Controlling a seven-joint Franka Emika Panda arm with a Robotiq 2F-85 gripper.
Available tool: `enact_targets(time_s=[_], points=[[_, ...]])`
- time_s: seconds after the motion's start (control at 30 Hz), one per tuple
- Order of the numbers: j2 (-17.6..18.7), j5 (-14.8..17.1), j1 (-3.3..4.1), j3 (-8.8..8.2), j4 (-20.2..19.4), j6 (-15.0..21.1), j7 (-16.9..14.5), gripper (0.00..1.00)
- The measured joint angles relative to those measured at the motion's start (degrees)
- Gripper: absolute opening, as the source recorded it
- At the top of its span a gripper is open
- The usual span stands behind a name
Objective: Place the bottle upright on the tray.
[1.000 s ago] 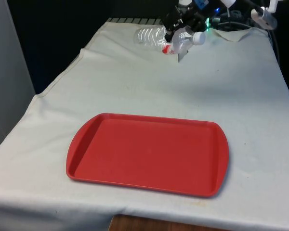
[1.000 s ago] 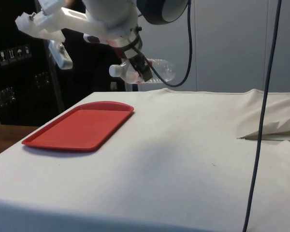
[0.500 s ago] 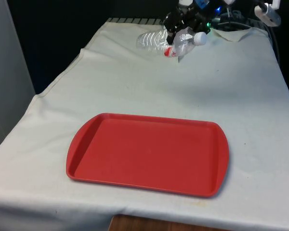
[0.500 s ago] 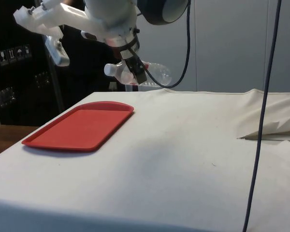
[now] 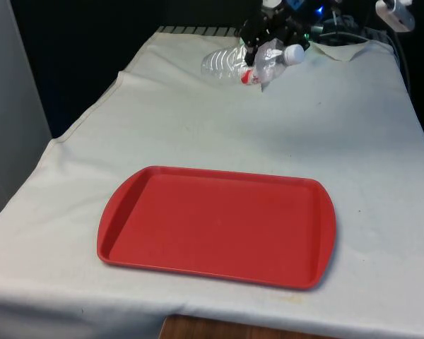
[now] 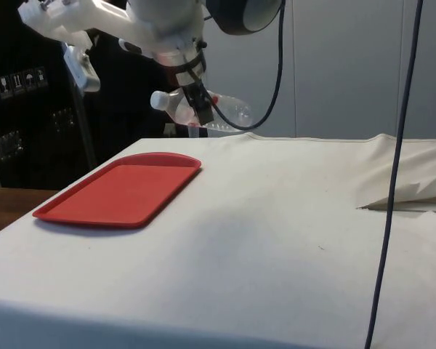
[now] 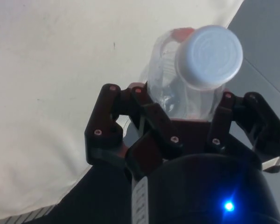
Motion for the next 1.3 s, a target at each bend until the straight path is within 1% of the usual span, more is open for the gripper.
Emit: enact_targets(time_s=[0.37,0.87,1.3], points=[[0.0,0.0,-0.17,-0.57,0.1,1.9,1.5,0.14],[-0.1,0.0,-0.23,-1.38,0.1,4.4,4.0,0.14],[-0.3,0.0,-0.29,-2.29,0.1,7.3,6.7,0.14]])
